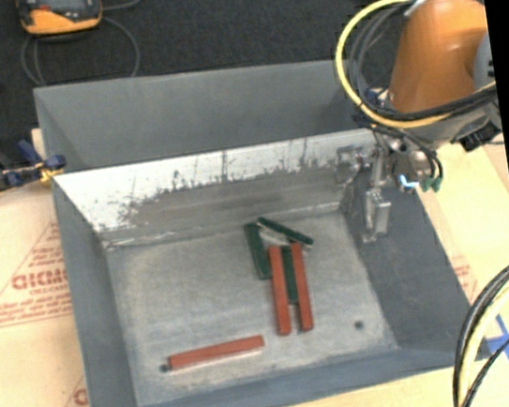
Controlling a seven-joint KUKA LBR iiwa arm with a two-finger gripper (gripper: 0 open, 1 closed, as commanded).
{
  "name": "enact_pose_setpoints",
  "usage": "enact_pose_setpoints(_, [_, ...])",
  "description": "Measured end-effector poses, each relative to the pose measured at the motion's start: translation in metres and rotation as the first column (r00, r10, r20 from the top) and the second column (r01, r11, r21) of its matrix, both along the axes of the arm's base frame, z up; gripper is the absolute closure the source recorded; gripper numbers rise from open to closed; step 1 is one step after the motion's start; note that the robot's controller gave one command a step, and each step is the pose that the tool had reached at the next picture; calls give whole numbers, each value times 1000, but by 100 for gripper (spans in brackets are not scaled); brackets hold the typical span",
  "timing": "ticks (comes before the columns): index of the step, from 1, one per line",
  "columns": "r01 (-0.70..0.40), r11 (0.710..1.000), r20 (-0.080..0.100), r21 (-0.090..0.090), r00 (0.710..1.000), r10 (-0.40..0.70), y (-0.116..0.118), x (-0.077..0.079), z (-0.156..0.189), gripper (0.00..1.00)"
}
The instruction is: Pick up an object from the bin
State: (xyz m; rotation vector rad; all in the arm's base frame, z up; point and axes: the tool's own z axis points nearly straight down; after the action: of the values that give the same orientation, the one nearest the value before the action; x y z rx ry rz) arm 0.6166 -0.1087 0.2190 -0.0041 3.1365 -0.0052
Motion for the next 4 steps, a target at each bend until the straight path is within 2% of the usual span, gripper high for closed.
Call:
enact_pose_setpoints(1, [-122, 993, -10, 5, 992, 122, 53, -54, -79, 0])
enact_pose_setpoints(2, [-343, 939, 0, 2, 939, 343, 105, -104, -148, 0])
enact_pose_setpoints(3, [-680, 733, -1, -2, 733, 680, 64, -64, -147, 0])
enact_pose_setpoints(4, [-862, 507, -3, 4, 507, 862, 137, -97, -148, 0])
